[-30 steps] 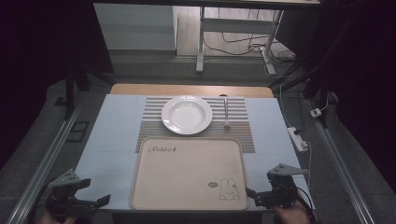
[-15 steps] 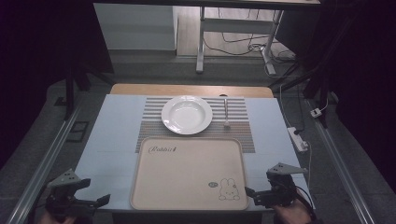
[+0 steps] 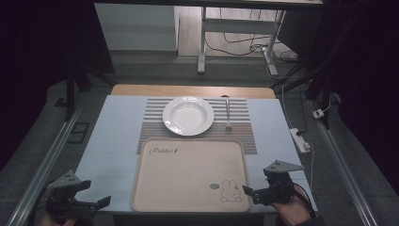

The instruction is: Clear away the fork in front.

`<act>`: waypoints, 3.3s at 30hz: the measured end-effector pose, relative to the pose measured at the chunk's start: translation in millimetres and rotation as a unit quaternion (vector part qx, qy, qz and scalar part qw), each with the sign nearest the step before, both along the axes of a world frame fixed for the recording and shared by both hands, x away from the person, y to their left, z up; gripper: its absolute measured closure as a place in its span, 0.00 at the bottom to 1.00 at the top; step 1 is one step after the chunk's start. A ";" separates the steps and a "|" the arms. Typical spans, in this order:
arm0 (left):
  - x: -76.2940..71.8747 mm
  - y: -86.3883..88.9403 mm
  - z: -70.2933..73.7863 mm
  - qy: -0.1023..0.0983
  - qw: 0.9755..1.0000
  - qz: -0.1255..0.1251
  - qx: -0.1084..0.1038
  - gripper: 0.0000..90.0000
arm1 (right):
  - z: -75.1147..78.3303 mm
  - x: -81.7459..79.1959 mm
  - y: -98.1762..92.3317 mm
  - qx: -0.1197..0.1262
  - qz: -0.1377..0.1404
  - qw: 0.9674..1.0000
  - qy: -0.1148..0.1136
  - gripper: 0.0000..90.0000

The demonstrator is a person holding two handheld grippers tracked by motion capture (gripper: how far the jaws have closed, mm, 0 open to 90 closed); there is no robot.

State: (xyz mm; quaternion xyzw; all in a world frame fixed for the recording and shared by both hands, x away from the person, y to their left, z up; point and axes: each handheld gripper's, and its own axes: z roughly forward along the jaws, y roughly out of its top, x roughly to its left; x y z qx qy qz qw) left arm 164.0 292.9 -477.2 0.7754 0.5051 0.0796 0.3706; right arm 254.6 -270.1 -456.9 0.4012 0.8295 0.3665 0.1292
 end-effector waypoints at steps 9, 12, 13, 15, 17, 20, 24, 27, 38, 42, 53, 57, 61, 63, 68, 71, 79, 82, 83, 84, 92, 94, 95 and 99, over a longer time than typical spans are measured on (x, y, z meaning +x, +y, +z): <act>0.1 -0.3 -0.1 0.000 1.000 0.000 0.001 0.01 | -3.6 10.8 6.7 -0.018 0.018 1.000 -0.007 0.00; 0.1 -0.4 -0.1 0.001 1.000 0.000 0.001 0.01 | -4.5 14.2 8.2 -0.027 0.020 0.999 -0.011 0.00; 0.1 -0.4 -0.1 0.001 1.000 0.000 0.002 0.01 | -4.8 16.8 9.0 -0.034 0.020 0.999 -0.012 0.00; 0.1 -0.4 -0.1 0.001 1.000 0.000 0.001 0.01 | -5.2 18.3 9.6 -0.034 0.019 0.999 -0.011 0.00; 0.2 -0.4 -0.1 0.001 1.000 0.000 0.002 0.01 | -5.6 21.2 10.4 -0.034 0.017 0.999 -0.008 0.00; 0.2 -0.6 -0.1 0.001 1.000 0.001 0.002 0.00 | -7.2 27.0 14.2 -0.028 0.019 0.999 0.010 0.00; 0.3 -0.5 -0.2 0.002 1.000 0.001 0.001 0.01 | -8.7 31.7 17.8 -0.031 0.023 0.999 0.017 0.00; 0.4 -0.8 -0.3 0.002 1.000 0.001 0.002 0.01 | -10.2 37.5 20.6 -0.037 0.027 0.999 0.014 0.00; 0.6 -0.8 -0.4 0.003 1.000 0.001 0.003 0.01 | -12.5 63.4 31.0 -0.052 0.014 0.999 0.000 0.00; 0.7 -1.4 -0.5 0.004 1.000 0.001 0.005 0.01 | -14.3 72.3 34.2 -0.061 0.008 0.998 -0.005 0.00; 1.3 -1.3 -0.6 0.005 1.000 0.001 0.007 0.01 | -20.4 103.2 44.5 -0.095 -0.017 0.995 -0.026 0.00; 1.3 -1.3 -0.6 0.005 1.000 0.000 0.008 0.01 | -20.9 117.7 48.7 -0.104 -0.021 0.994 -0.039 0.00; 1.3 -1.3 -0.7 0.005 1.000 0.000 0.008 0.01 | -20.2 131.5 51.9 -0.110 -0.029 0.993 -0.045 0.00; 1.5 -1.2 -0.8 0.006 1.000 0.000 0.007 0.01 | -21.3 139.3 53.2 -0.113 -0.033 0.992 -0.047 0.00; 1.7 -1.0 -0.8 0.007 1.000 0.000 0.006 0.01 | -26.9 159.0 56.2 -0.120 -0.038 0.991 -0.043 0.00; 1.7 -0.6 -0.9 0.007 1.000 0.001 0.004 0.01 | -28.8 170.1 57.9 -0.127 -0.045 0.990 -0.041 0.00; 1.9 -0.6 -1.0 0.008 1.000 0.000 0.004 0.01 | -34.6 192.8 65.5 -0.149 -0.052 0.987 -0.044 0.00; 1.9 -0.6 -1.0 0.008 1.000 -0.001 0.004 0.01 | -38.1 200.7 69.5 -0.156 -0.050 0.985 -0.046 0.00; 1.9 -0.6 -1.0 0.008 1.000 -0.001 0.004 0.01 | -39.0 203.1 70.9 -0.157 -0.050 0.985 -0.047 0.00; 1.9 -0.6 -1.1 0.008 1.000 -0.002 0.004 0.01 | -39.5 205.4 71.8 -0.158 -0.046 0.985 -0.049 0.00; 2.0 -0.2 -1.2 0.008 1.000 -0.002 0.000 0.00 | -47.1 222.0 80.7 -0.179 -0.036 0.982 -0.056 0.06; 2.0 -0.1 -1.2 0.008 1.000 -0.003 0.000 0.00 | -47.6 222.8 81.9 -0.183 -0.032 0.981 -0.058 0.09; 2.0 -0.2 -1.2 0.008 1.000 -0.003 0.000 0.00 | -47.9 223.2 83.1 -0.187 -0.027 0.980 -0.061 0.12; 1.9 -0.1 -1.2 0.008 1.000 -0.004 0.000 0.00 | -50.1 224.5 88.5 -0.201 -0.008 0.978 -0.060 0.28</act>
